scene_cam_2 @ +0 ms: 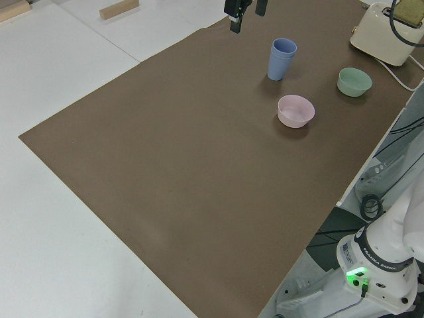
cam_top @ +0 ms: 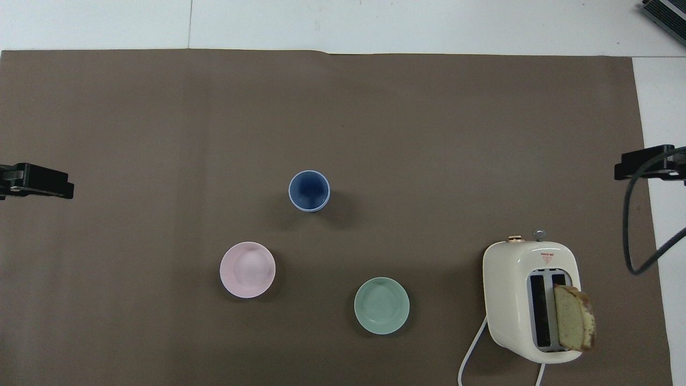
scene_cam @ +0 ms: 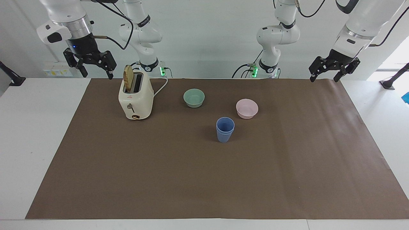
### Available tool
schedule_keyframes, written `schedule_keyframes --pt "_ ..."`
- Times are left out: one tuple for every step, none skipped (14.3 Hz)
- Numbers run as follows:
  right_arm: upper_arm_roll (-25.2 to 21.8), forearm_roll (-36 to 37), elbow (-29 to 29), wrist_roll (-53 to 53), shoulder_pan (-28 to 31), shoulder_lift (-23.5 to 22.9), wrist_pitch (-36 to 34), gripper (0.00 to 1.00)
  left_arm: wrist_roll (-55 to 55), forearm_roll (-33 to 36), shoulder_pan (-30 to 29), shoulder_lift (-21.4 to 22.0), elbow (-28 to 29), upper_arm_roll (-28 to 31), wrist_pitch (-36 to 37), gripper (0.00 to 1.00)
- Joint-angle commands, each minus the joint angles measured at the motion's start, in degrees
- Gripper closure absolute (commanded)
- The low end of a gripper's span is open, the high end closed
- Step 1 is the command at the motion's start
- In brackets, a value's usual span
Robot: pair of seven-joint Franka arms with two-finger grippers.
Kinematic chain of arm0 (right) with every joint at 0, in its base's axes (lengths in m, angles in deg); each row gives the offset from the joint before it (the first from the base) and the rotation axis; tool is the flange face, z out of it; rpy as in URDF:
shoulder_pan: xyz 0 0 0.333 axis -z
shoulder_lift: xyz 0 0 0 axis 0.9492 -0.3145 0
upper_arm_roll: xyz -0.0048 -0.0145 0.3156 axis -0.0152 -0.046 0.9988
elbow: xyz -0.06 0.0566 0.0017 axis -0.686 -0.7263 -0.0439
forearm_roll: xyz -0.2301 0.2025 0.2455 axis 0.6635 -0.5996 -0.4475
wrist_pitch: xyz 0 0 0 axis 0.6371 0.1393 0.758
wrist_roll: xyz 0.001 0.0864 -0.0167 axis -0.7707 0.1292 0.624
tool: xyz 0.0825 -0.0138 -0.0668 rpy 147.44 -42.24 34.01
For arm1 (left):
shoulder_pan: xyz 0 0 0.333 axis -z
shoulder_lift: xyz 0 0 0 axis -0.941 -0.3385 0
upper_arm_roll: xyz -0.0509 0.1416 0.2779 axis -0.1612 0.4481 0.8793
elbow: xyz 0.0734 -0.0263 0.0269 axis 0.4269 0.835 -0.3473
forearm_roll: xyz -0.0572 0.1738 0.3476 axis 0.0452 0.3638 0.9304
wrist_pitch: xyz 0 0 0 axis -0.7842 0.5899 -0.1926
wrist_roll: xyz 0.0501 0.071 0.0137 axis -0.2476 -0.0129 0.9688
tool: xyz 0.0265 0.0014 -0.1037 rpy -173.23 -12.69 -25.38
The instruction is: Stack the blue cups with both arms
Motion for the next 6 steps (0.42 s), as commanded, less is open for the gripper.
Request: schedule_keyframes --pt "0.24 0.2 0.69 1.35 0.41 0.55 0.21 0.0 -0.21 0.47 -0.91 0.8 -0.08 -0.59 1.11 0.0" --pt "0.24 0.28 0.69 1.35 0.41 0.55 0.21 0.0 -0.21 0.47 -0.91 0.8 -0.08 -0.59 1.2 0.0" --pt "0.24 0.28 0.6 1.35 0.41 0.55 0.21 0.0 -0.21 0.47 -0.91 0.8 -0.08 -0.59 1.11 0.0" --pt "0.24 0.28 0.69 1.35 0.41 0.55 0.21 0.0 -0.21 0.47 -0.91 0.8 -0.08 -0.59 1.2 0.0" --pt "0.24 0.37 0.69 1.35 0.41 0.55 0.21 0.0 -0.13 0.47 -0.82 0.8 0.01 -0.67 1.37 0.0" --pt "0.15 0.29 0.69 1.44 0.5 0.55 0.04 0.0 -0.04 0.47 -0.65 0.89 0.1 -0.68 1.55 0.0"
